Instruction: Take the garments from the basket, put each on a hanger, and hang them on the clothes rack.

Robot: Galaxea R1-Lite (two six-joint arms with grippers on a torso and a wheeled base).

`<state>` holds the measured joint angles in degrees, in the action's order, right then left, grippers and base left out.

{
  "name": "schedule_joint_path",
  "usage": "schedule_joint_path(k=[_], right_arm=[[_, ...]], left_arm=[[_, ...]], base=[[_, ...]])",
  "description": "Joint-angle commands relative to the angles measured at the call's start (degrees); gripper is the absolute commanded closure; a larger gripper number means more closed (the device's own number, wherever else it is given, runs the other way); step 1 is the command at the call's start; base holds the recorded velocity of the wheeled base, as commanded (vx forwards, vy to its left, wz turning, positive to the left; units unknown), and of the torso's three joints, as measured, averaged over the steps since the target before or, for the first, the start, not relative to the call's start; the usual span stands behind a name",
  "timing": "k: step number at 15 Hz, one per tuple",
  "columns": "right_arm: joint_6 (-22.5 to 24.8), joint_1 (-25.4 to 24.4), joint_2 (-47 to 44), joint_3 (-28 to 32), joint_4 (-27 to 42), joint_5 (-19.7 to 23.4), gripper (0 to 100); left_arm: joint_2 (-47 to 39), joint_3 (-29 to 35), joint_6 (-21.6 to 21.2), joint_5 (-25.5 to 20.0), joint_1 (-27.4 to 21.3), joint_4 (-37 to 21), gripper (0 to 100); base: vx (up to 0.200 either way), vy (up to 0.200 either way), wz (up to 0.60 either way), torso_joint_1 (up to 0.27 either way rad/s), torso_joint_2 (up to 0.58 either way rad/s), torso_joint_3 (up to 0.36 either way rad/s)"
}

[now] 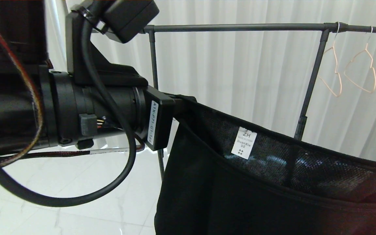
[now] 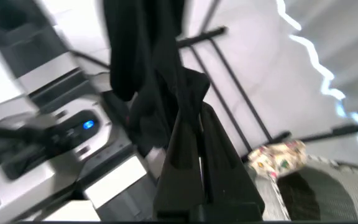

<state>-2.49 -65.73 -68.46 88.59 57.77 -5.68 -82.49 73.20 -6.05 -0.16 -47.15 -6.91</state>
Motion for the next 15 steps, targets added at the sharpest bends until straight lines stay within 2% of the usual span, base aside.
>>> schedule_joint_path(k=[1,4,6,8,11,13,14,15], right_arm=[[-0.06,-1.24,0.26,0.00,-0.03,-0.03,100],[-0.41,-0.98,0.87,-0.52,0.06,-0.21,100],[-1.20,2.54,0.70,-0.70,-0.20,-0.38,100],[-1.82,8.16,-0.53,-1.40,-6.79,0.76,100],[-1.64,15.81,-5.10,-1.14,-18.31,5.51,100],[-1.64,16.60,-6.77,-1.14,-21.65,6.12,100],[-1.64,16.69,-9.15,-1.14,-25.69,7.00,100],[-1.64,16.60,-10.20,-1.14,-27.71,7.97,100]], left_arm=[[-1.18,0.10,-0.02,-0.19,0.04,-0.03,100],[-0.74,-0.26,0.07,-0.19,0.04,-0.03,100],[1.37,0.18,1.48,-0.11,-0.04,-4.43,100],[4.71,0.89,4.11,-0.11,-0.48,-11.19,100],[9.11,1.15,10.97,-0.11,-4.17,-16.91,100],[10.60,0.89,12.99,-0.11,-6.28,-18.40,100],[12.36,0.71,14.31,-0.11,-10.50,-19.89,100],[12.80,0.71,14.48,0.07,-12.70,-20.25,100]], base=[[0.000,0.000,0.00,0.000,0.00,0.000],[0.000,0.000,0.00,0.000,0.00,0.000],[0.000,0.000,0.00,0.000,0.00,0.000],[0.000,0.000,0.00,0.000,0.00,0.000],[0.000,0.000,0.00,0.000,0.00,0.000],[0.000,0.000,0.00,0.000,0.00,0.000],[0.000,0.000,0.00,0.000,0.00,0.000],[0.000,0.000,0.00,0.000,0.00,0.000]])
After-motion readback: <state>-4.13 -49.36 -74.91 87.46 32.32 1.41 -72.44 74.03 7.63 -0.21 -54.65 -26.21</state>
